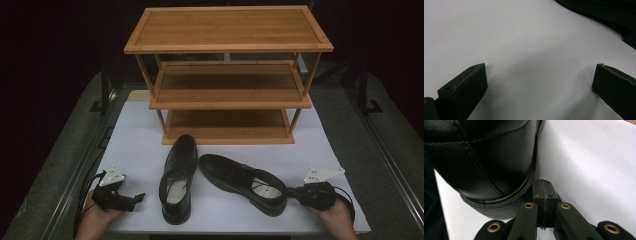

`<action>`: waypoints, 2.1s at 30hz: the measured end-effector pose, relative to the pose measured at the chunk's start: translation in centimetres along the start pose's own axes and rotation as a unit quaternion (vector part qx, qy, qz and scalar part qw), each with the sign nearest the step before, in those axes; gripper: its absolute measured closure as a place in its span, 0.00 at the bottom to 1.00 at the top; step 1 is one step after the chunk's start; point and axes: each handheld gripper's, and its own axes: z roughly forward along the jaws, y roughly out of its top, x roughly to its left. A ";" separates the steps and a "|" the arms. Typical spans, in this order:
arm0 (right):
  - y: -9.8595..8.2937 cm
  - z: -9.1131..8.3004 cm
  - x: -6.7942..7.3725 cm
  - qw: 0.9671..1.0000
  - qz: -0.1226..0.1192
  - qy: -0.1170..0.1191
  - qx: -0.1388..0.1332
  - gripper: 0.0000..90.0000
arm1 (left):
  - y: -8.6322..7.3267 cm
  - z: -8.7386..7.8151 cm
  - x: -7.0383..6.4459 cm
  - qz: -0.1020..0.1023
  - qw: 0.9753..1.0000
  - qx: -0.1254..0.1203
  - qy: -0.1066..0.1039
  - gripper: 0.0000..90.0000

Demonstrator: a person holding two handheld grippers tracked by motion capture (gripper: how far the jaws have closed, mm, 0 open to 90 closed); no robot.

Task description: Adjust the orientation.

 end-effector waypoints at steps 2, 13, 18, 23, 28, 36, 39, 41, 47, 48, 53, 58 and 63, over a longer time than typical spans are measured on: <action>0.0 0.0 0.2 1.000 -0.003 0.005 0.002 1.00 | 0.0 0.0 0.0 -0.001 1.000 0.000 0.000 0.00; 0.1 0.4 1.6 0.998 -0.027 0.048 0.013 1.00 | 0.0 0.0 0.0 0.000 1.000 0.000 0.000 0.00; 0.3 0.7 2.1 0.997 -0.035 0.063 0.017 1.00 | 0.0 0.0 0.0 0.000 1.000 0.000 0.000 0.00; 0.7 1.3 2.9 0.995 -0.050 0.083 0.023 1.00 | 0.0 0.0 0.0 0.000 1.000 0.001 0.000 0.00; 1.1 1.8 3.6 0.993 -0.062 0.096 0.027 1.00 | 0.0 0.0 0.0 0.000 1.000 0.001 0.000 0.00; 1.9 2.8 4.7 0.990 -0.079 0.113 0.032 1.00 | 0.0 0.0 0.0 -0.001 1.000 0.001 0.000 0.00; 2.3 3.3 5.0 0.988 -0.086 0.123 0.036 1.00 | 0.0 0.0 0.0 -0.001 1.000 0.001 0.000 0.00; 2.4 3.6 5.2 0.988 -0.087 0.126 0.036 1.00 | 0.0 0.0 0.0 -0.001 1.000 0.001 0.000 0.00; 3.0 4.3 5.8 0.986 -0.094 0.135 0.040 1.00 | 0.0 0.0 0.0 0.000 1.000 0.001 0.000 0.00; 3.1 4.3 5.9 0.985 -0.095 0.136 0.041 1.00 | 0.0 0.0 0.0 0.000 1.000 0.001 0.000 0.00; 3.4 4.8 6.3 0.984 -0.102 0.142 0.042 1.00 | 0.0 0.0 0.0 0.000 1.000 0.001 0.000 0.00; 3.8 5.3 6.9 0.982 -0.109 0.145 0.044 1.00 | 0.0 0.0 0.0 0.000 1.000 0.001 0.000 0.00; 3.5 5.1 7.3 0.984 -0.105 0.139 0.040 0.85 | 0.0 0.0 0.0 0.000 1.000 0.001 0.000 0.00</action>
